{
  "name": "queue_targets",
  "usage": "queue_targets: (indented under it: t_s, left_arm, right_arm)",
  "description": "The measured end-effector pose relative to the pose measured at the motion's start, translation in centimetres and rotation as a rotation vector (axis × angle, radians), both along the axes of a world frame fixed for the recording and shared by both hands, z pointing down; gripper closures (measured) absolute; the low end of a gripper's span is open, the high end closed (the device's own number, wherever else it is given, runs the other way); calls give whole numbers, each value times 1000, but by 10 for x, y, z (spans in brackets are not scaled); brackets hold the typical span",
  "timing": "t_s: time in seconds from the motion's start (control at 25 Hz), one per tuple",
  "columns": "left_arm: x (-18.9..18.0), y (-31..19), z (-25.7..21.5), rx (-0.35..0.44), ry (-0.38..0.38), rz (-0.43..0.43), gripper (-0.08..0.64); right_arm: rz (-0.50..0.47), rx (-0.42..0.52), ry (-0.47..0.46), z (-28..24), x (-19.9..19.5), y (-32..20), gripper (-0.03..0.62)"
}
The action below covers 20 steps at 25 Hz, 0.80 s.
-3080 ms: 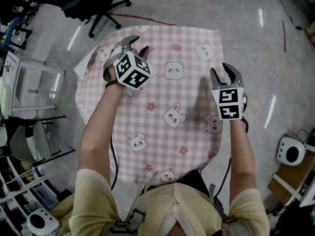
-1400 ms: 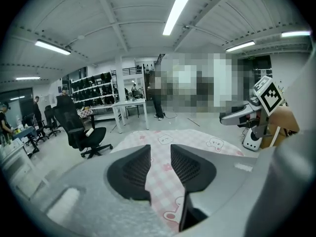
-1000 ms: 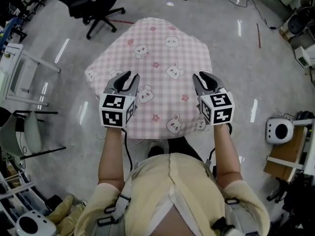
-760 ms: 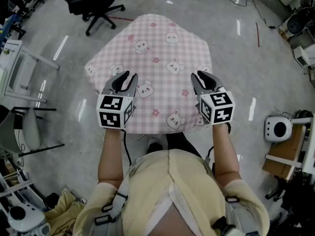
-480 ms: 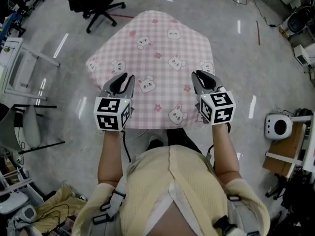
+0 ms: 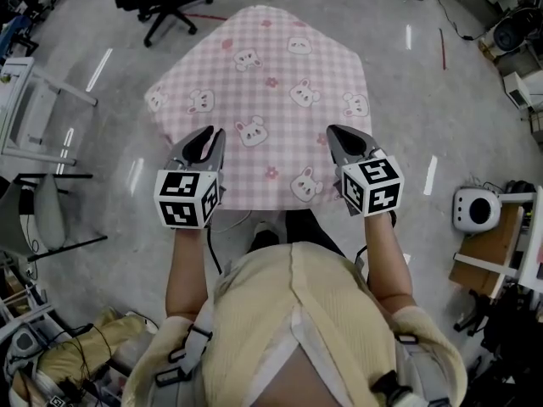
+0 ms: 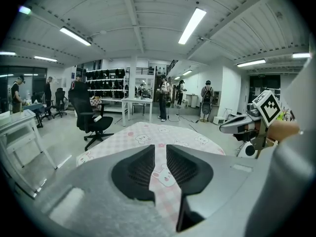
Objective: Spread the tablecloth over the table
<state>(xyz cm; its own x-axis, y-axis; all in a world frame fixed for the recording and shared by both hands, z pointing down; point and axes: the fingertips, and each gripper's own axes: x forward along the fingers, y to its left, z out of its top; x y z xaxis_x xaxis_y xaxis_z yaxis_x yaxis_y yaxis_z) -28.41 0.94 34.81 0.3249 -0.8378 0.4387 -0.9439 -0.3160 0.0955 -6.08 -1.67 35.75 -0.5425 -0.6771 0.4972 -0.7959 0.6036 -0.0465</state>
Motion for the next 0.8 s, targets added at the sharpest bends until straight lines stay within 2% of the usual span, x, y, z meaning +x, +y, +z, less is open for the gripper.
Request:
queue_targets:
  t_s: [0.16,0.64,0.72,0.8]
  left_arm:
    - [-7,6,6,-14,-20,-18,511]
    - [-14,11,8,-12,-2,-44,512]
    - [-12,10,7,-13,27,-42,512]
    - [-9,10,5,-17,91,-34,512]
  right_arm:
    - [11,-19,-20,3,2,2,589]
    - [-20,-26,-28,-1,-13,1,588]
    - [-21,-26,-31,-1,-13,0,588]
    - [-16,-23,-36,-2,-12,-2,589]
